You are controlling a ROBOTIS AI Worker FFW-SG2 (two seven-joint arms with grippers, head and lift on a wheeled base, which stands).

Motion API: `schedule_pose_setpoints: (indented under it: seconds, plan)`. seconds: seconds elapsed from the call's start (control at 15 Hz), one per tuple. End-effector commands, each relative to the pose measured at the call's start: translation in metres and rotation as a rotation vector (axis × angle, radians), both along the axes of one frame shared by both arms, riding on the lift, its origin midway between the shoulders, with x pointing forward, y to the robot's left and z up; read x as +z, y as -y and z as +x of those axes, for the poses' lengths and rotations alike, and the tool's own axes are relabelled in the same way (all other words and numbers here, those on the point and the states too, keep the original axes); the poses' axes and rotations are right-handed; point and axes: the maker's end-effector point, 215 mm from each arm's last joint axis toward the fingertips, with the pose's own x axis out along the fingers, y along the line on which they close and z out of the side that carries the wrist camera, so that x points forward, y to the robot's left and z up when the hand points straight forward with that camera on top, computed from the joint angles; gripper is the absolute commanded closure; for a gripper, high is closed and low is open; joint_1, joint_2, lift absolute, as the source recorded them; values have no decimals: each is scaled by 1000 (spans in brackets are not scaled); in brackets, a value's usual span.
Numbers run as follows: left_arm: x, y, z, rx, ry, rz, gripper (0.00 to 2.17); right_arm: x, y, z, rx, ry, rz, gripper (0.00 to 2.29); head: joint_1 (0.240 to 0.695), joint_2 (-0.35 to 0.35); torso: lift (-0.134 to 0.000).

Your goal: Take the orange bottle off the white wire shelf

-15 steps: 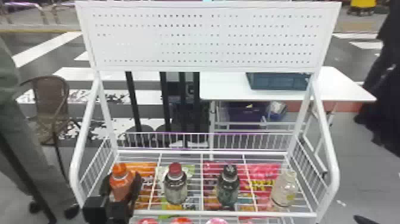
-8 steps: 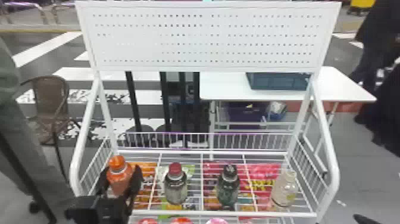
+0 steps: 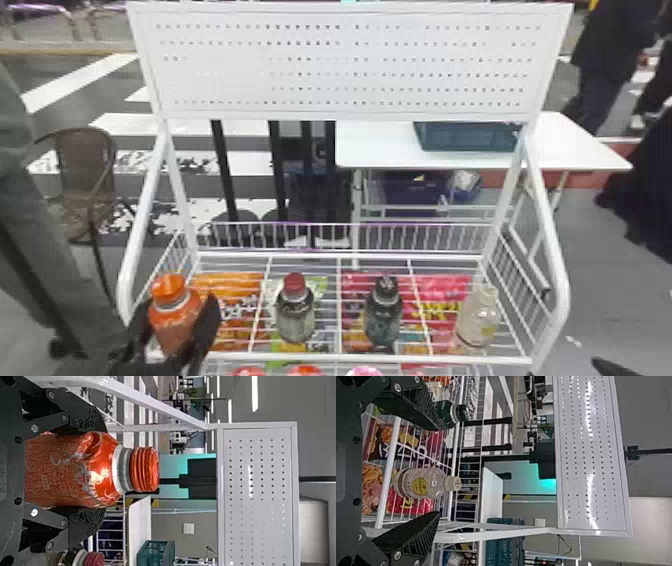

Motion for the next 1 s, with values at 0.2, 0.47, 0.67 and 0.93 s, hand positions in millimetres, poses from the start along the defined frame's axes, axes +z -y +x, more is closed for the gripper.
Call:
schedule_pose_setpoints:
  seconds: [0.2,0.47,0.67,0.93]
  plan:
    - [20,7,-51,-17,-3,6,599,4,-1,5,2,13,2,147,499,0,0]
    - [24,14,-64,-19,17,-3,599,5,-5,5,6,15,9,147,499,0,0]
    - [27,15,-64,-19,22,-2,599,6,-5,5,7,17,9,147,499,0,0]
    - [27,13,-64,-16,23,1,599,6,-6,4,8,16,10,147,499,0,0]
